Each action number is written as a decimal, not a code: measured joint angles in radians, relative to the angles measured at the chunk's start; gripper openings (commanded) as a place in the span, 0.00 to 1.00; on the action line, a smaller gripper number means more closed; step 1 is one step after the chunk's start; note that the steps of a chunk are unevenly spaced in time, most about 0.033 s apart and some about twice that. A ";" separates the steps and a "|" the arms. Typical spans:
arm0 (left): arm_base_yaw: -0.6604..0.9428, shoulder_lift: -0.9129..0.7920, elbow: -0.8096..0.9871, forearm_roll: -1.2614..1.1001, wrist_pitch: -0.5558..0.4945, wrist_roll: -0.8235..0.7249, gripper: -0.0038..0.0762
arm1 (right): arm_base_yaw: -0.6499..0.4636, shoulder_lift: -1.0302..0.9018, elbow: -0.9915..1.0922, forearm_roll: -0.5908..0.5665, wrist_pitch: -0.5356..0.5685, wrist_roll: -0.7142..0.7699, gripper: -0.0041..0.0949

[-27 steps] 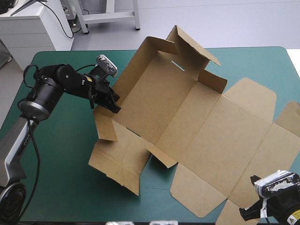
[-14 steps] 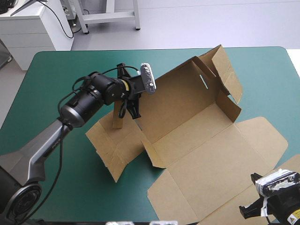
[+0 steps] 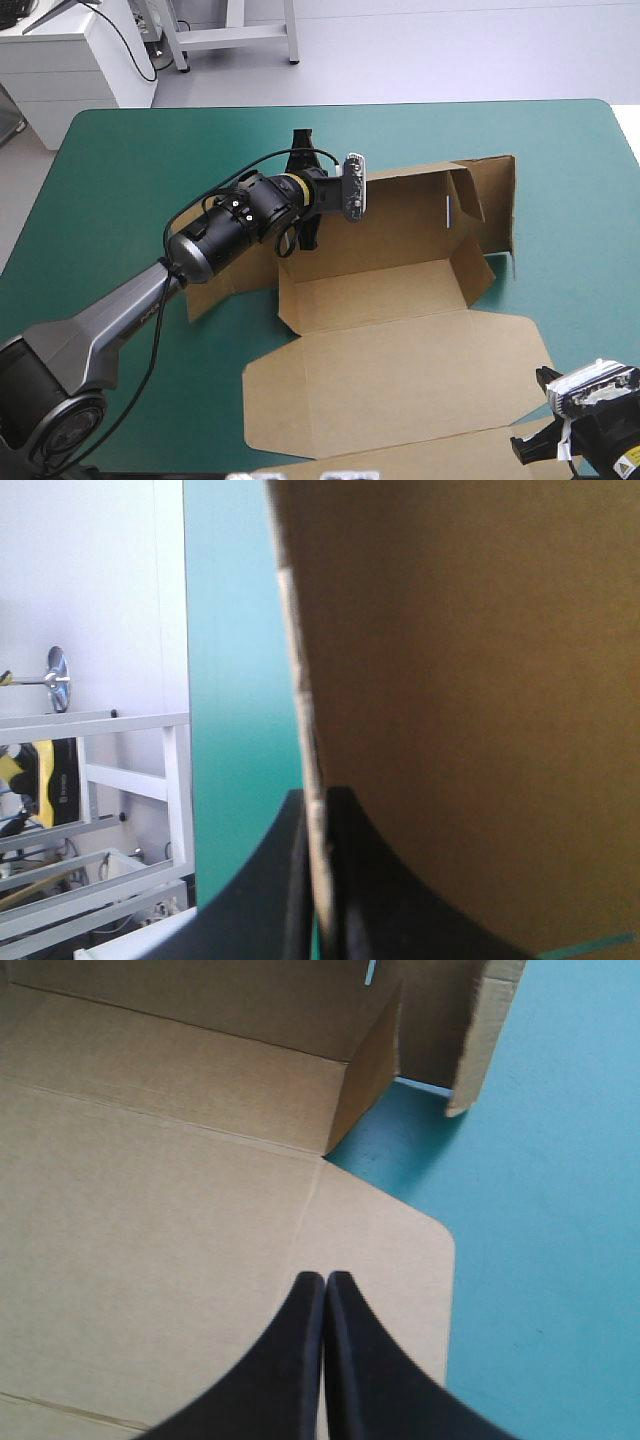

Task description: Fold the box

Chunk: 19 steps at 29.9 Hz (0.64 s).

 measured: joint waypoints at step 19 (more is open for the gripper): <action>0.000 -0.154 0.173 0.052 -0.129 0.005 0.04 | 0.000 0.000 0.000 0.000 -0.051 0.097 0.03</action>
